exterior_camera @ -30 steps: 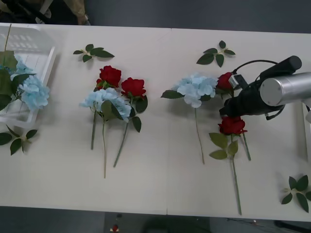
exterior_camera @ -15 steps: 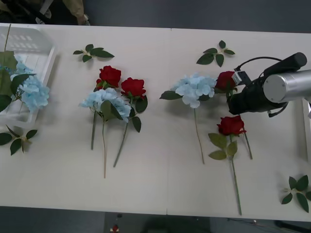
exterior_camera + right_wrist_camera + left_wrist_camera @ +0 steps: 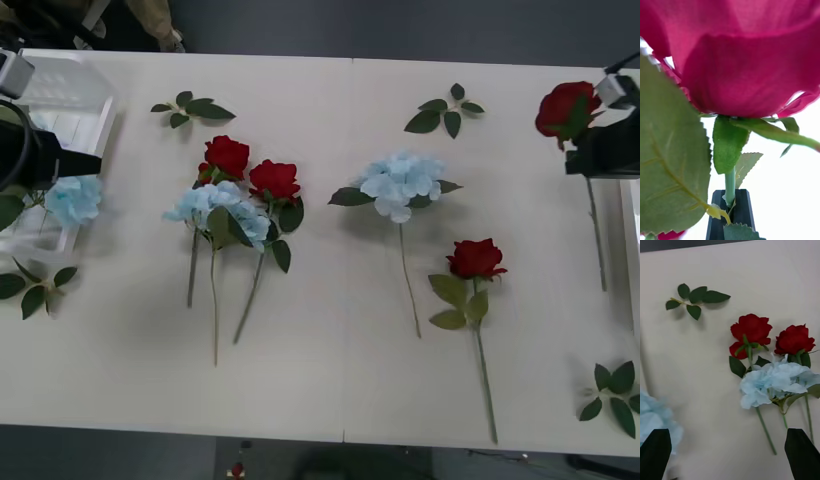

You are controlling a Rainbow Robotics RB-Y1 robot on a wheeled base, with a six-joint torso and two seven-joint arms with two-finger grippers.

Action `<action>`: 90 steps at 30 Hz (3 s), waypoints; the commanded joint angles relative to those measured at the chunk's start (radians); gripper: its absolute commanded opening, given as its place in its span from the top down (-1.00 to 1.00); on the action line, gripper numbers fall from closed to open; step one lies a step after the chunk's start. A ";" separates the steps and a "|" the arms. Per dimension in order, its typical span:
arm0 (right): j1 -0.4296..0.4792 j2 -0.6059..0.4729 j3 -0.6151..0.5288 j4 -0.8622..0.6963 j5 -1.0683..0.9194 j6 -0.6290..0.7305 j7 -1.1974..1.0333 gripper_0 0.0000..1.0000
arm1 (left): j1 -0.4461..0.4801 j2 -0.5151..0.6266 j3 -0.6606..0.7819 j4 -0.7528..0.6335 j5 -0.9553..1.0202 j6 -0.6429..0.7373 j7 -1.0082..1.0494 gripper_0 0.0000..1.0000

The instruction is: Put the red flowers into the right box and the blue flowers into the left box

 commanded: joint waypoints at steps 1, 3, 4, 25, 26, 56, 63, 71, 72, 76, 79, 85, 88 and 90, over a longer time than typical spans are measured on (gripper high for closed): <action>0.042 -0.088 -0.185 -0.007 0.102 0.121 0.024 1.00 | 0.068 -0.091 -0.059 -0.114 -0.099 -0.045 0.088 -0.76; 0.051 -0.121 -0.211 -0.007 0.159 0.146 0.033 1.00 | 0.090 -0.130 -0.083 -0.131 -0.146 -0.068 0.091 -0.77; 0.059 -0.141 -0.215 -0.007 0.194 0.147 0.039 1.00 | 0.103 -0.157 -0.097 -0.132 -0.174 -0.094 0.091 -0.76; 0.140 -0.186 -0.178 0.216 0.513 -0.278 0.036 1.00 | -0.010 -0.236 -0.177 0.026 -0.431 -0.237 0.100 -0.77; 0.140 -0.186 -0.175 0.225 0.514 -0.290 0.036 1.00 | -0.022 -0.236 -0.166 0.026 -0.424 -0.213 0.105 -0.77; 0.140 -0.186 -0.103 0.236 0.410 -0.345 0.047 -0.78 | -0.334 -0.224 -0.315 0.540 -0.419 -0.315 0.105 -0.76; 0.154 -0.186 -0.106 0.119 0.248 -0.173 -0.031 -0.88 | -0.354 -0.227 -0.412 0.635 -0.425 -0.422 0.106 -0.77; 0.341 -0.186 -0.140 -0.327 0.180 -0.028 -0.254 -0.91 | -0.391 -0.227 -0.515 0.690 -0.431 -0.433 0.113 -0.77; 0.370 -0.186 -0.142 -0.390 0.175 -0.017 -0.280 -0.92 | -0.391 -0.227 -0.518 0.691 -0.433 -0.436 0.114 -0.76; 0.516 -0.186 -0.154 -0.665 0.160 -0.006 -0.390 -0.92 | -0.391 -0.239 -0.518 0.705 -0.442 -0.437 0.114 -0.70; 0.607 -0.186 -0.162 -0.813 0.146 -0.006 -0.445 -0.92 | -0.391 -0.252 -0.516 0.722 -0.450 -0.453 0.114 -0.17; 0.714 -0.186 -0.151 -1.024 0.139 -0.005 -0.560 -0.92 | -0.391 -0.264 -0.518 0.759 -0.465 -0.483 0.114 0.38; 0.731 -0.186 -0.113 -1.083 0.149 -0.005 -0.608 -0.92 | -0.391 -0.265 -0.518 0.760 -0.467 -0.483 0.114 0.75; 0.731 -0.186 -0.076 -1.106 0.172 -0.015 -0.636 -0.92 | -0.389 -0.264 -0.516 0.762 -0.467 -0.483 0.114 0.90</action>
